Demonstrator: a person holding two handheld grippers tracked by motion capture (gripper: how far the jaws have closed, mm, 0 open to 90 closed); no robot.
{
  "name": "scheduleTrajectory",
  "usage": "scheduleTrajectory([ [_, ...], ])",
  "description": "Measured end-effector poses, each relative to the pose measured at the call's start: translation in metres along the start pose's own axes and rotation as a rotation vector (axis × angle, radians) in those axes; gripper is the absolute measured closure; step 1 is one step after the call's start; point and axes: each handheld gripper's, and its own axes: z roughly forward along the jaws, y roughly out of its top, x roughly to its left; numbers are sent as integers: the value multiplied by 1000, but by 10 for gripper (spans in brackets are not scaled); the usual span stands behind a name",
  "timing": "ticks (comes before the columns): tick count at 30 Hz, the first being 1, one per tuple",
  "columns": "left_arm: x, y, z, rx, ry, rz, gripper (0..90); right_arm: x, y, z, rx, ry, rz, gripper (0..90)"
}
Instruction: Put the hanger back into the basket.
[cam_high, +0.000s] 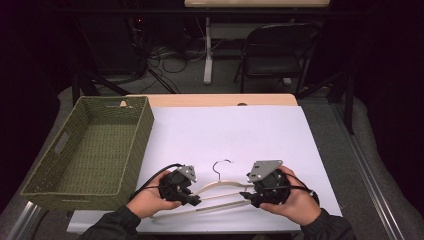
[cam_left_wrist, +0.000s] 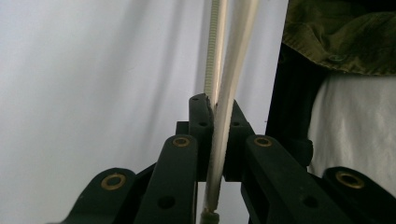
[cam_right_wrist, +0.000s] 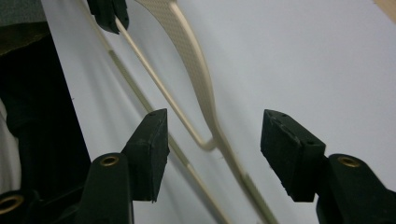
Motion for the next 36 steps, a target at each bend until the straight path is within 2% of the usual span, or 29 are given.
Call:
scheduleTrajectory([
  [2,2,-2,-3,-21,16,-11,867,-4,-3,-5,-9,-11,17,411],
  [3,2,-3,-4,-30,22,-15,868,-8,-7,-9,2,-37,33,410],
  [4,3,-4,-6,-38,31,-20,868,-10,-10,-8,-10,-31,45,409],
  [6,4,-5,-9,-55,37,-30,869,-17,-17,-9,-5,-50,73,409],
  [8,4,-6,-12,-65,52,-36,870,-20,-20,-11,23,-58,81,409],
  [9,5,-7,-14,-75,56,-41,870,-21,-24,-9,-6,-61,99,409],
  [10,4,-8,-15,-77,65,-46,870,-23,-26,-10,8,-79,106,411],
  [12,3,-10,-19,-93,84,-62,870,-26,-32,-8,-7,-71,124,415],
  [14,3,-12,-25,-116,90,-74,870,-28,-36,-9,9,-75,135,416],
  [15,1,-13,-28,-119,113,-85,870,-28,-39,-6,-22,-79,150,417],
  [18,-3,-15,-39,-130,150,-103,870,-31,-47,-3,-6,-76,165,424],
  [19,-4,-16,-43,-143,140,-114,870,-31,-49,-3,11,-76,171,426],
  [20,-6,-16,-48,-152,151,-115,870,-31,-52,0,-17,-87,179,427],
  [21,-7,-17,-53,-160,160,-121,870,-32,-53,-2,32,-79,175,430],
  [22,-8,-17,-56,-165,165,-126,870,-32,-56,0,15,-84,186,435],
  [23,-11,-18,-64,-171,187,-127,870,-33,-59,2,-7,-85,194,436],
  [24,-12,-18,-67,-177,190,-128,870,-34,-61,1,20,-89,199,441],
  [25,-14,-19,-73,-186,201,-128,870,-33,-64,4,-19,-92,211,445],
  [26,-15,-20,-77,-193,205,-127,870,-34,-66,3,-1,-85,216,446],
  [27,-15,-21,-82,-202,208,-127,870,-33,-68,5,-26,-93,226,447],
  [28,-16,-22,-87,-209,211,-128,870,-35,-69,3,17,-88,220,450],
  [29,-17,-23,-92,-219,220,-127,870,-34,-70,5,-2,-91,226,451],
  [30,-18,-23,-95,-223,225,-126,870,-35,-72,5,21,-92,229,459],
  [32,-18,-25,-103,-236,239,-130,869,-35,-74,9,15,-90,233,465],
  [33,-18,-27,-108,-242,245,-131,869,-35,-74,9,38,-88,228,466],
  [35,-18,-30,-115,-256,256,-130,869,-35,-77,13,14,-97,232,471],
  [36,-17,-31,-118,-263,261,-136,869,-35,-78,13,37,-99,236,472],
])
